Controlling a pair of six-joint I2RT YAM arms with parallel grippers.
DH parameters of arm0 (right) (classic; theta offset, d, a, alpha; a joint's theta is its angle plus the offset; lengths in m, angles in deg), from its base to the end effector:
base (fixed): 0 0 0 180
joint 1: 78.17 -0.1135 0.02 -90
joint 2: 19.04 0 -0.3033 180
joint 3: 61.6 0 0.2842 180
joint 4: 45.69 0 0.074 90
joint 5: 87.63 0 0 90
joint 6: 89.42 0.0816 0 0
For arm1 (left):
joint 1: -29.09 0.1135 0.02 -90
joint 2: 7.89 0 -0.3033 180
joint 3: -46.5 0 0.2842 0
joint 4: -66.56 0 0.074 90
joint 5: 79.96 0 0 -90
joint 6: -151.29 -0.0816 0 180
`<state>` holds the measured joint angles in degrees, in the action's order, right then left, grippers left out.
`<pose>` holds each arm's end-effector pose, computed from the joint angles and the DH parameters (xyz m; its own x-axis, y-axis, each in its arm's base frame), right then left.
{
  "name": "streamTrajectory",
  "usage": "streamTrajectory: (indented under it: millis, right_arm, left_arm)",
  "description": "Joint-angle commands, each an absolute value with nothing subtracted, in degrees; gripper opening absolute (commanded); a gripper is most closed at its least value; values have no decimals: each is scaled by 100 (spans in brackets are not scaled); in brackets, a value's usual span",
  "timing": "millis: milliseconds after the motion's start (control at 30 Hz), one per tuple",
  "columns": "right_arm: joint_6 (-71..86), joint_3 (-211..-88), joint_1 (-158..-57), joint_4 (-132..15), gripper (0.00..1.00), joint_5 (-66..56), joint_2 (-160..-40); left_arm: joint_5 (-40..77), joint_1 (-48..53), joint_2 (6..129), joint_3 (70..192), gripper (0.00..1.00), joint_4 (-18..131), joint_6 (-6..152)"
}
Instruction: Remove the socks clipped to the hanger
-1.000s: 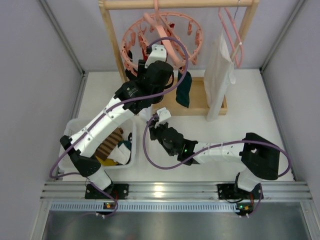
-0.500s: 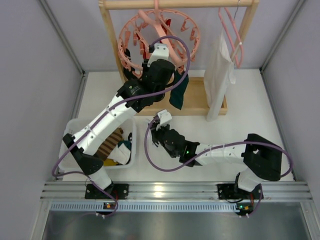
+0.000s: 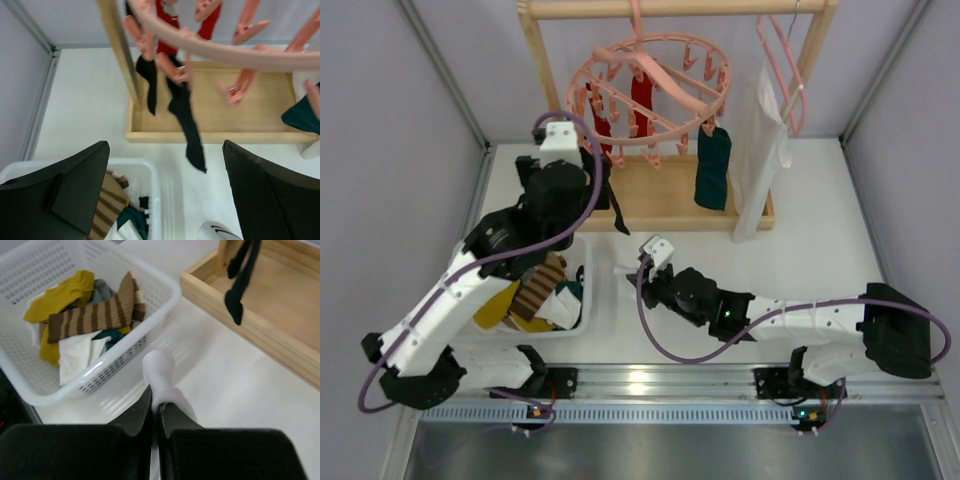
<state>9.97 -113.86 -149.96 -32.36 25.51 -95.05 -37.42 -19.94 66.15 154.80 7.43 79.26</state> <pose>0.1409 0.3257 0.2664 -0.1786 -0.0627 -0.9819 -0.7334 0.6738 0.0903 0.2347 -0.1786 0.5108 -0.2846 0.0096 -0.9586 -0.0164 0.9998 0.0148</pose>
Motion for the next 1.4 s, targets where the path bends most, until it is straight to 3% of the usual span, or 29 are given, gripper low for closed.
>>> streamTrajectory:
  millis: [0,233,500,600,633,667,833,1133,1367]
  right_arm:
    - [761,-11852,-15103,-3520,0,1618,-9401]
    - [594,-13283,-14963,-3766,0,266,-10392]
    - [612,-16252,-14963,-4354,0,-825,-12712]
    - [612,-17290,-14963,-4749,15,-967,-13442]
    - [629,-17554,-14963,-4820,48,-967,-13635]
    - [647,-17591,-14963,-4847,61,-950,-13672]
    - [647,-16690,-14875,-4620,80,-634,-13016]
    - [963,-13210,-13831,-4424,88,202,-9913]
    - [902,-11818,-12398,-5462,91,1352,-8172]
  left_arm:
    - [-4022,-1960,5471,14783,98,779,8220]
    - [-4725,-1960,3844,14034,98,797,8343]
    - [-5060,-1960,2850,13612,98,762,8466]
    - [-5095,-1960,2753,13568,98,753,8458]
    - [-5104,-1960,2718,13525,98,753,8458]
    - [-5087,-1960,2718,13498,98,753,8466]
    - [-5043,-1960,2568,13208,98,753,8633]
    - [-4445,-1960,2761,12708,98,797,8712]
    - [-4454,-1960,2805,12285,99,814,8915]
